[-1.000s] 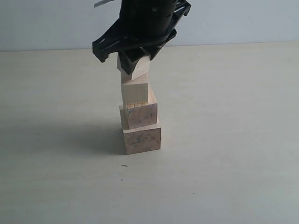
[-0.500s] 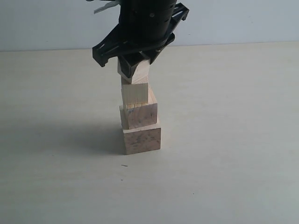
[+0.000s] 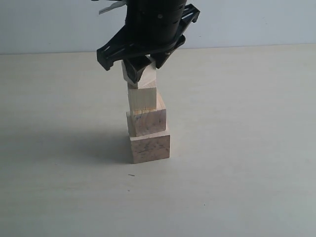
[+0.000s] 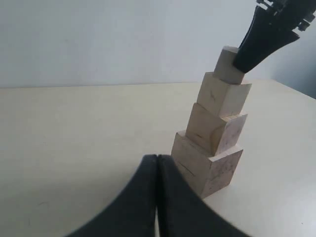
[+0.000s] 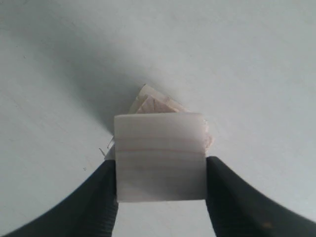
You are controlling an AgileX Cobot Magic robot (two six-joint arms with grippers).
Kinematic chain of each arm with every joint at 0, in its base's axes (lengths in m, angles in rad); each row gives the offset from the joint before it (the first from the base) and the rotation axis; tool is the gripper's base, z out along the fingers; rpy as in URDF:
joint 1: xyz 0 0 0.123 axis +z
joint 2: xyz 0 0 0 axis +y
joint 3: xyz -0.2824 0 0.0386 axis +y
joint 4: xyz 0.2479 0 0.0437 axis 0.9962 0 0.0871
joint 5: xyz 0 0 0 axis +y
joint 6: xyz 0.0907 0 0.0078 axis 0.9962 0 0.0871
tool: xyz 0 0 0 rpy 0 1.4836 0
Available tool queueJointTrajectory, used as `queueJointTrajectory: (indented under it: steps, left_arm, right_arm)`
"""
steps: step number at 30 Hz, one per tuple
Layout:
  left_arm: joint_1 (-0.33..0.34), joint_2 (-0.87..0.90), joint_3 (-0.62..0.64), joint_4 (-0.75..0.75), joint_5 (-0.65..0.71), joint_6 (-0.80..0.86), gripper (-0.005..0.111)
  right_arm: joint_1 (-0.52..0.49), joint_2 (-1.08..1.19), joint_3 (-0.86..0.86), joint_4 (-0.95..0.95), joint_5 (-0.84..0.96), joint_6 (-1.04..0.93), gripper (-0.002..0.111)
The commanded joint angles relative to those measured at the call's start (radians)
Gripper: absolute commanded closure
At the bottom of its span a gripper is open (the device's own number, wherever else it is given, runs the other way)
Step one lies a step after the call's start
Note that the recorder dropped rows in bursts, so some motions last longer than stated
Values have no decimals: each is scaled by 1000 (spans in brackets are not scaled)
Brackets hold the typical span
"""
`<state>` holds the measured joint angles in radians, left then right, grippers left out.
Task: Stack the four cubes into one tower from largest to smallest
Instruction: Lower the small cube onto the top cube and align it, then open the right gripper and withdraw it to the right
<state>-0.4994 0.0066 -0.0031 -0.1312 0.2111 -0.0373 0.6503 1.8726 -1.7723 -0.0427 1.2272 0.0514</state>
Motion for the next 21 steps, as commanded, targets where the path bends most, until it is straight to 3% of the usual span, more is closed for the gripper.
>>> queueJointTrajectory:
  steps: [1,8,21]
  left_arm:
    - [3,-7,3,-2,-3,2,107]
    - [3,-7,3,-2,-3,2,107]
    - [3,-7,3,-2,-3,2,107]
  right_arm:
    - [1,-1,-9,9,-6,4,53]
    - [1,-1,-9,9,-6,0,41]
    - [2,-110,-9,0,-6,4,40]
